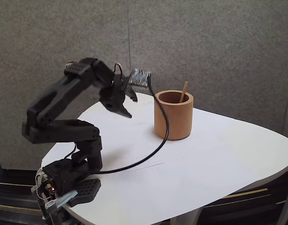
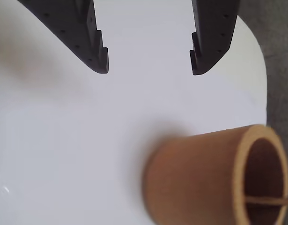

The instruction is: Grab the pen and put it in the pen holder.

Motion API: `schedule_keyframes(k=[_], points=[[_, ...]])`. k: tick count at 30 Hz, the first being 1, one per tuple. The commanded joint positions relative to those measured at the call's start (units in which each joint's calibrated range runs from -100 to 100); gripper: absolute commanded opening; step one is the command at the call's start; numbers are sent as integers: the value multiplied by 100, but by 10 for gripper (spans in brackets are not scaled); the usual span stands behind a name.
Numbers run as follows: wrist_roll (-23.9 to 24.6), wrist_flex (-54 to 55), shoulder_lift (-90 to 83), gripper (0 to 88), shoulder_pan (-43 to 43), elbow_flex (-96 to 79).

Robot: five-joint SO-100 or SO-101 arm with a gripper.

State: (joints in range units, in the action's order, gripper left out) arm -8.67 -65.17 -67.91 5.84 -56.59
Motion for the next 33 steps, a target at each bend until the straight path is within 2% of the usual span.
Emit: schedule_keyframes(k=[1, 10, 19, 33], points=[[559, -17, -1038, 242, -42, -1417], [638, -17, -2160, 242, -50, -3493], [927, -25, -2201, 242, -57, -3854], [885, -25, -2209, 242, -50, -3872]])
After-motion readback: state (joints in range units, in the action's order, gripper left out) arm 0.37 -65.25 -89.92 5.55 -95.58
